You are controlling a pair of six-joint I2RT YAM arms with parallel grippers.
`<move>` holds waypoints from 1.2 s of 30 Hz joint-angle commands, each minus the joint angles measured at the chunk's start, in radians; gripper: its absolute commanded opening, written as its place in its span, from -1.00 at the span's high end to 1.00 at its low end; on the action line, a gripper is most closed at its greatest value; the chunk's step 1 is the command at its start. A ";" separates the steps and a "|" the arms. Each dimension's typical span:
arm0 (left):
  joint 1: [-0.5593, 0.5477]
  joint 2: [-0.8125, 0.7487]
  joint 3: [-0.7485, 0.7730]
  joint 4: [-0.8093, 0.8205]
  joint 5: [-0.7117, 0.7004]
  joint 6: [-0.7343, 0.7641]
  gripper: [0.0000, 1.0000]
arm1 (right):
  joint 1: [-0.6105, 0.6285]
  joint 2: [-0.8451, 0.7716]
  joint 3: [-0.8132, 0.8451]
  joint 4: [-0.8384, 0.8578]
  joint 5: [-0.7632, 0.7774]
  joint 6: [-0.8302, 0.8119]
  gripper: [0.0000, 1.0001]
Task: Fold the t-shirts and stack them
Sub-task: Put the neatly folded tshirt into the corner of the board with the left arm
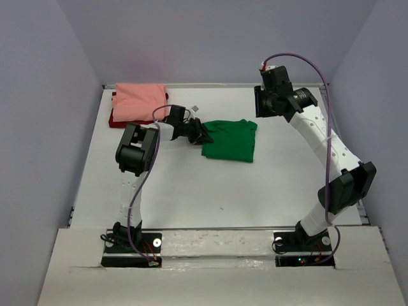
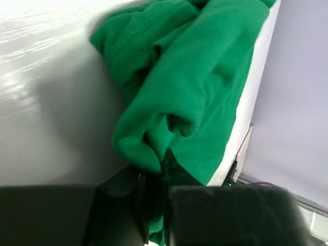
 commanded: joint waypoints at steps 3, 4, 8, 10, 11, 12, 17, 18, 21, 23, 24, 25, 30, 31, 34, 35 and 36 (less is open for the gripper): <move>-0.007 0.045 -0.016 -0.045 -0.064 0.015 0.88 | 0.005 -0.027 0.006 0.041 0.007 0.000 0.19; -0.009 0.045 -0.009 -0.045 -0.058 0.012 0.99 | 0.005 -0.027 0.003 0.041 0.005 -0.003 0.20; -0.004 0.038 0.021 -0.052 -0.057 0.021 1.00 | 0.005 -0.028 -0.019 0.044 0.016 -0.003 0.20; -0.004 0.003 0.030 -0.076 -0.106 0.061 1.00 | 0.005 -0.031 -0.031 0.044 0.020 -0.005 0.20; -0.004 -0.040 0.033 -0.084 -0.121 0.078 1.00 | 0.005 -0.034 -0.042 0.046 0.026 -0.006 0.20; -0.003 -0.063 0.042 -0.117 -0.146 0.098 1.00 | 0.005 -0.037 -0.045 0.047 0.030 -0.006 0.20; -0.004 -0.171 0.203 -0.327 -0.290 0.262 1.00 | 0.005 -0.039 -0.045 0.049 -0.010 0.009 0.20; -0.003 -0.194 0.266 -0.397 -0.342 0.314 1.00 | 0.005 -0.038 -0.048 0.052 -0.024 0.018 0.20; 0.002 -0.215 0.369 -0.523 -0.429 0.395 1.00 | 0.005 -0.031 -0.054 0.052 -0.047 0.026 0.20; 0.010 -0.208 0.486 -0.577 -0.452 0.426 1.00 | 0.005 -0.030 -0.063 0.050 -0.067 0.032 0.21; 0.019 -0.186 0.527 -0.605 -0.460 0.441 1.00 | 0.005 -0.030 -0.069 0.050 -0.067 0.037 0.21; 0.022 -0.171 0.617 -0.669 -0.486 0.472 1.00 | 0.005 -0.034 -0.075 0.050 -0.069 0.040 0.21; 0.075 -0.099 0.760 -0.743 -0.491 0.500 1.00 | 0.014 -0.050 -0.111 0.046 -0.066 0.052 0.24; 0.083 -0.091 0.783 -0.745 -0.486 0.506 1.00 | 0.014 -0.054 -0.117 0.047 -0.061 0.051 0.24; 0.112 -0.027 0.852 -0.777 -0.483 0.518 1.00 | 0.014 -0.064 -0.123 0.049 -0.055 0.046 0.24; 0.120 -0.014 0.866 -0.789 -0.477 0.526 1.00 | 0.014 -0.068 -0.125 0.049 -0.053 0.046 0.24; 0.125 -0.001 0.881 -0.795 -0.476 0.532 1.00 | 0.014 -0.070 -0.123 0.047 -0.053 0.044 0.24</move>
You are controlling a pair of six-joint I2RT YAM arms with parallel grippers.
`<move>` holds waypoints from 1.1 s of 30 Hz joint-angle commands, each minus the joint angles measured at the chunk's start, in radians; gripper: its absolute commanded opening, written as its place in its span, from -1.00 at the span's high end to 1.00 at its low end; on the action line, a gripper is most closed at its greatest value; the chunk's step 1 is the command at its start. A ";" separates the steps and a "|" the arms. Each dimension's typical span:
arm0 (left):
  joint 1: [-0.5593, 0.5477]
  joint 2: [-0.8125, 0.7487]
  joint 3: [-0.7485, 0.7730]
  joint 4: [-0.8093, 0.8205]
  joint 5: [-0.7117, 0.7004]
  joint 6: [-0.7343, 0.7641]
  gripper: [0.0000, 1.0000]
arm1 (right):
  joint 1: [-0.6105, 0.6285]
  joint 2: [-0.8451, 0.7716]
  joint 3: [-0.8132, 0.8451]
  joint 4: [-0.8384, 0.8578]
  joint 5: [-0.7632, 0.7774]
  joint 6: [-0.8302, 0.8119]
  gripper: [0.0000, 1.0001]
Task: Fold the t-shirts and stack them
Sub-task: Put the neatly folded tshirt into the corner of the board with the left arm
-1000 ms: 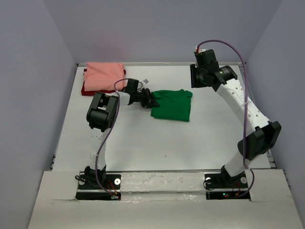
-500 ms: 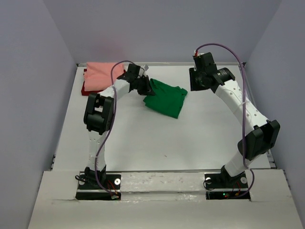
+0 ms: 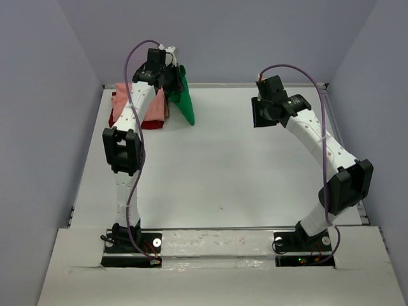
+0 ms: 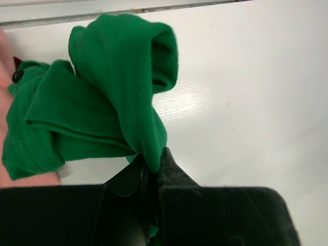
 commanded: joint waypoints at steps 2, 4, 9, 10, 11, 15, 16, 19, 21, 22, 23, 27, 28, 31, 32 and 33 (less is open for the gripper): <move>0.054 0.106 0.113 -0.092 -0.003 0.072 1.00 | 0.010 -0.069 0.004 0.032 0.000 0.004 0.24; 0.071 0.121 0.121 -0.081 0.017 0.077 1.00 | 0.010 -0.072 0.007 0.030 0.000 0.004 0.24; 0.144 0.169 0.176 -0.090 0.072 0.077 1.00 | 0.010 -0.063 0.016 0.025 0.001 0.000 0.24; 0.150 0.169 0.179 -0.092 0.089 0.081 1.00 | 0.010 -0.057 0.018 0.024 0.001 0.000 0.24; 0.152 0.161 0.182 -0.092 0.097 0.086 1.00 | 0.010 -0.048 0.021 0.025 -0.002 -0.002 0.24; 0.153 0.120 0.175 -0.070 0.156 0.104 1.00 | 0.010 -0.011 0.028 0.027 -0.012 0.001 0.25; 0.153 0.112 0.182 -0.069 0.172 0.109 1.00 | 0.010 -0.005 0.028 0.028 -0.016 0.001 0.25; 0.153 0.083 0.202 -0.063 0.173 0.120 1.00 | 0.019 0.014 0.030 0.033 -0.022 0.001 0.25; 0.155 0.048 0.188 -0.028 0.181 0.118 1.00 | 0.019 0.020 0.028 0.033 -0.020 0.001 0.25; 0.153 0.037 0.181 -0.015 0.183 0.115 1.00 | 0.019 0.022 0.027 0.035 -0.025 0.001 0.25; 0.155 0.029 0.190 -0.010 0.189 0.117 1.00 | 0.030 0.023 0.027 0.035 -0.026 0.001 0.25; 0.157 0.069 0.297 -0.012 0.244 0.094 1.00 | 0.030 0.025 0.033 0.033 -0.026 -0.002 0.25; 0.157 0.071 0.303 -0.001 0.271 0.086 1.00 | 0.030 0.028 0.033 0.033 -0.025 -0.002 0.25; 0.164 0.074 0.306 0.034 0.293 0.071 1.00 | 0.030 0.026 0.021 0.032 -0.020 -0.006 0.25; 0.167 0.075 0.308 0.042 0.298 0.068 1.00 | 0.030 0.022 0.010 0.032 -0.016 -0.006 0.25; 0.178 0.075 0.306 0.055 0.305 0.060 1.00 | 0.030 0.018 0.004 0.032 -0.014 -0.006 0.25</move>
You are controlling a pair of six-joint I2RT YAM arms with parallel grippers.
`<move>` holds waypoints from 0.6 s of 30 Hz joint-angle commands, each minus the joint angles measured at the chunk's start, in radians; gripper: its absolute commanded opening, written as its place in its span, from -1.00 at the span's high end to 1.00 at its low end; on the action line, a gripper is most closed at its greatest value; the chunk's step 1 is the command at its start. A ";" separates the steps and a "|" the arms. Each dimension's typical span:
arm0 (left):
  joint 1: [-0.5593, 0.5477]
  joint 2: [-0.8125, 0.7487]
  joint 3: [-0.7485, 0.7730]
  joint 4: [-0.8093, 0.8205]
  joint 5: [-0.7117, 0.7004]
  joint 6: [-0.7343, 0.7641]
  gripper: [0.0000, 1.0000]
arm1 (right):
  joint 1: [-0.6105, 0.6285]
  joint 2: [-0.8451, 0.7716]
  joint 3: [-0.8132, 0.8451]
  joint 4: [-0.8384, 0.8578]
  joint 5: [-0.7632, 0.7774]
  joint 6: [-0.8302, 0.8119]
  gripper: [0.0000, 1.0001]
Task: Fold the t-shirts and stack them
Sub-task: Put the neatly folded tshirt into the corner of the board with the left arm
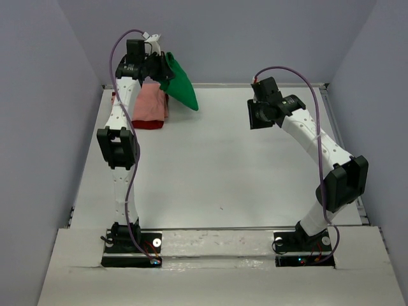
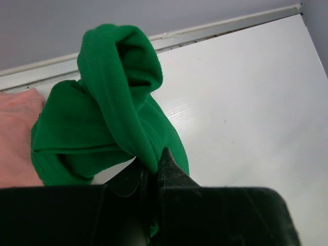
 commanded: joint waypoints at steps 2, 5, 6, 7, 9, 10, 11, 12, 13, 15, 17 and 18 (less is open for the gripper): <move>0.036 -0.064 0.041 0.098 0.099 -0.040 1.00 | 0.016 -0.020 -0.006 0.029 -0.008 -0.002 0.25; 0.063 -0.051 0.044 0.127 0.118 -0.063 1.00 | 0.025 -0.029 -0.016 0.029 -0.015 0.002 0.25; 0.069 -0.045 0.045 0.142 0.132 -0.070 1.00 | 0.026 -0.030 -0.020 0.029 -0.017 0.004 0.25; 0.074 -0.039 0.053 0.149 0.145 -0.075 1.00 | 0.026 -0.029 -0.020 0.029 -0.017 0.004 0.25; 0.100 -0.025 0.062 0.162 0.165 -0.089 1.00 | 0.035 -0.023 -0.020 0.025 -0.015 0.004 0.25; 0.108 -0.024 0.064 0.178 0.182 -0.090 1.00 | 0.035 -0.018 -0.023 0.023 -0.014 0.003 0.26; 0.125 -0.017 0.067 0.188 0.187 -0.100 1.00 | 0.035 -0.018 -0.026 0.020 -0.011 0.001 0.26; 0.140 -0.013 0.070 0.196 0.196 -0.106 1.00 | 0.044 -0.021 -0.031 0.022 -0.008 0.002 0.26; 0.157 -0.007 0.070 0.227 0.234 -0.136 1.00 | 0.044 -0.023 -0.037 0.023 -0.012 0.004 0.26; 0.212 0.015 0.073 0.266 0.280 -0.182 1.00 | 0.044 -0.023 -0.040 0.017 -0.014 0.007 0.26; 0.243 0.033 0.073 0.285 0.313 -0.196 1.00 | 0.053 -0.020 -0.034 0.011 -0.021 0.007 0.26; 0.247 0.035 0.068 0.285 0.332 -0.195 1.00 | 0.053 -0.017 -0.031 0.009 -0.024 0.007 0.26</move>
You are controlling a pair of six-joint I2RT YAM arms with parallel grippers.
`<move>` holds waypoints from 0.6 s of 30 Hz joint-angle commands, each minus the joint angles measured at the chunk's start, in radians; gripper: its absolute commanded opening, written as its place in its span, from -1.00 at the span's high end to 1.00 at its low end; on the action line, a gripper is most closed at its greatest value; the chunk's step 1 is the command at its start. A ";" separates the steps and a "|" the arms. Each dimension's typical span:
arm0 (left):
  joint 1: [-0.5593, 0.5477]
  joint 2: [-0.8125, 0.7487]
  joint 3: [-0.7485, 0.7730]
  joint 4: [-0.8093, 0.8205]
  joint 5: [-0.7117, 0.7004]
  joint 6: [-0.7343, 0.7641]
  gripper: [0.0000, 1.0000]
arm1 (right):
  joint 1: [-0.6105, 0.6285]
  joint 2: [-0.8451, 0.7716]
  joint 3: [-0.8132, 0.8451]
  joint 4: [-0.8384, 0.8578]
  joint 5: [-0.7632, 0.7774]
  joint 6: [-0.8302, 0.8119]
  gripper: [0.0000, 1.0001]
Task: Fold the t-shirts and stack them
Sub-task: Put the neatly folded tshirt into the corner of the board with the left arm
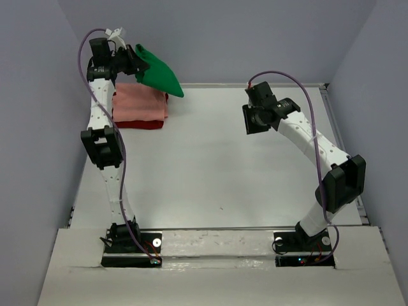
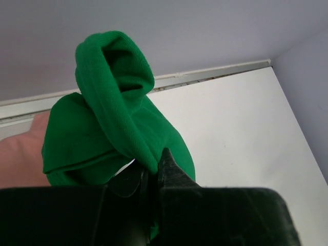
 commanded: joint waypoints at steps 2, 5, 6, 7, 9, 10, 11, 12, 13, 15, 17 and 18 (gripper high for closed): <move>0.069 0.014 0.038 0.121 0.161 -0.040 1.00 | 0.025 -0.003 0.009 0.010 -0.019 0.006 0.26; 0.075 0.026 0.035 0.120 0.233 -0.021 1.00 | 0.035 0.012 0.012 0.009 -0.016 0.004 0.26; 0.078 0.040 0.035 0.110 0.247 -0.024 1.00 | 0.035 0.022 0.013 0.005 -0.014 0.004 0.26; 0.081 0.049 0.039 0.097 0.252 -0.008 1.00 | 0.035 0.023 0.012 0.007 -0.016 0.003 0.26; 0.080 0.046 0.021 0.074 0.262 0.014 1.00 | 0.044 0.029 0.007 0.009 -0.017 0.001 0.26; 0.080 0.043 0.009 0.066 0.264 0.029 1.00 | 0.044 0.032 0.003 0.013 -0.016 0.001 0.26; 0.081 0.038 -0.009 0.058 0.265 0.057 1.00 | 0.044 0.035 0.003 0.013 -0.017 0.003 0.26; 0.084 0.043 -0.007 0.042 0.258 0.074 1.00 | 0.044 0.037 0.003 0.013 -0.019 0.004 0.26; 0.089 0.047 0.001 -0.004 0.247 0.081 1.00 | 0.044 0.039 0.001 0.013 -0.022 0.004 0.26; 0.110 0.057 0.007 -0.041 0.218 0.095 1.00 | 0.053 0.039 -0.005 0.015 -0.022 0.004 0.26; 0.124 0.052 -0.002 -0.095 0.134 0.124 1.00 | 0.053 0.034 -0.016 0.018 -0.022 0.006 0.26; 0.139 0.046 -0.008 -0.112 0.109 0.134 1.00 | 0.053 0.029 -0.019 0.019 -0.025 0.006 0.26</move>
